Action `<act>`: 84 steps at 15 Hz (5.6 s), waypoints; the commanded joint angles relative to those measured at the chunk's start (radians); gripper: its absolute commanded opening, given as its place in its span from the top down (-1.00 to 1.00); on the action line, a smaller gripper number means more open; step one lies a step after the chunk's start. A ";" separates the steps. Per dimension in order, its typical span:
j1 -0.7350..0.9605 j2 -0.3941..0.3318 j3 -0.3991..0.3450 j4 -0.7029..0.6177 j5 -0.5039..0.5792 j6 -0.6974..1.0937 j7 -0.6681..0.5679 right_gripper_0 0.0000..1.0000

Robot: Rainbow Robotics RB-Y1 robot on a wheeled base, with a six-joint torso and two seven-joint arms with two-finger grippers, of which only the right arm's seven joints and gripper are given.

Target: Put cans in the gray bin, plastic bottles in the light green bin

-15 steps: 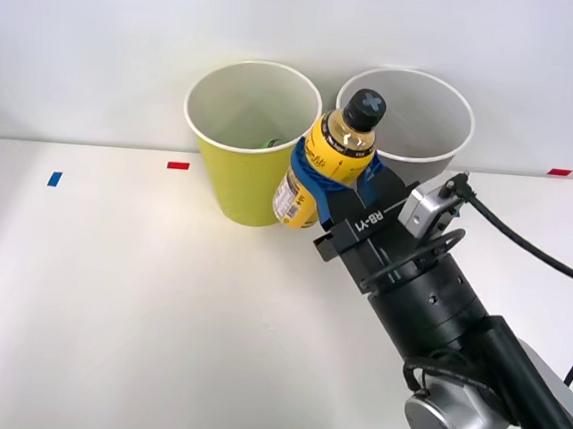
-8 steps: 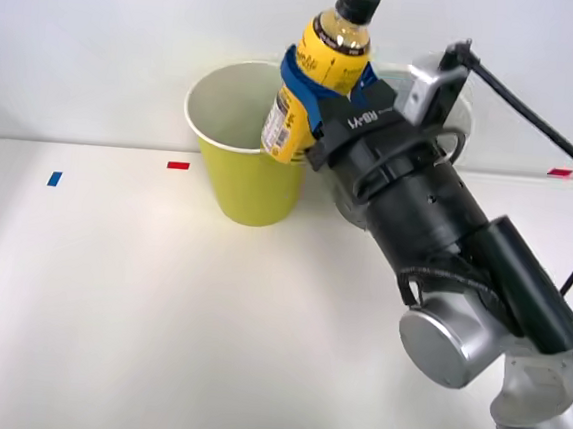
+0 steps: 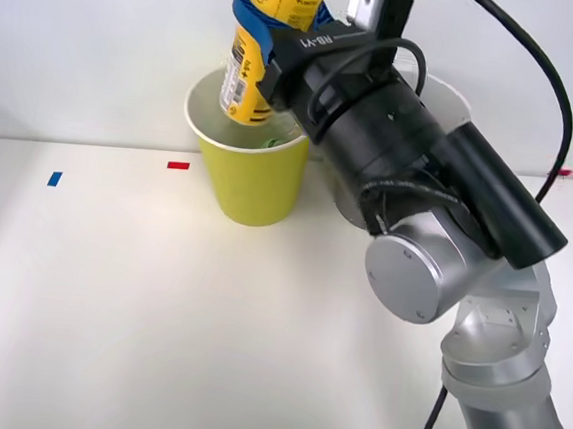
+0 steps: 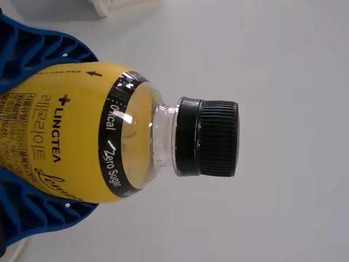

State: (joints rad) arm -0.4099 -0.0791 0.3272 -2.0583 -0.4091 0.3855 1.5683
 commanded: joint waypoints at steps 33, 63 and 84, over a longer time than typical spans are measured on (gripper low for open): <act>-0.190 0.009 0.041 0.475 0.089 -0.430 0.052 -1.00; 1.071 -0.218 -0.043 -0.132 0.162 -0.708 0.119 -1.00; 1.152 -0.073 -0.172 0.196 0.701 -0.956 -0.416 -1.00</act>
State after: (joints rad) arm 0.7185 -0.1550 0.1594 -1.8627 0.2654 -0.5427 1.1773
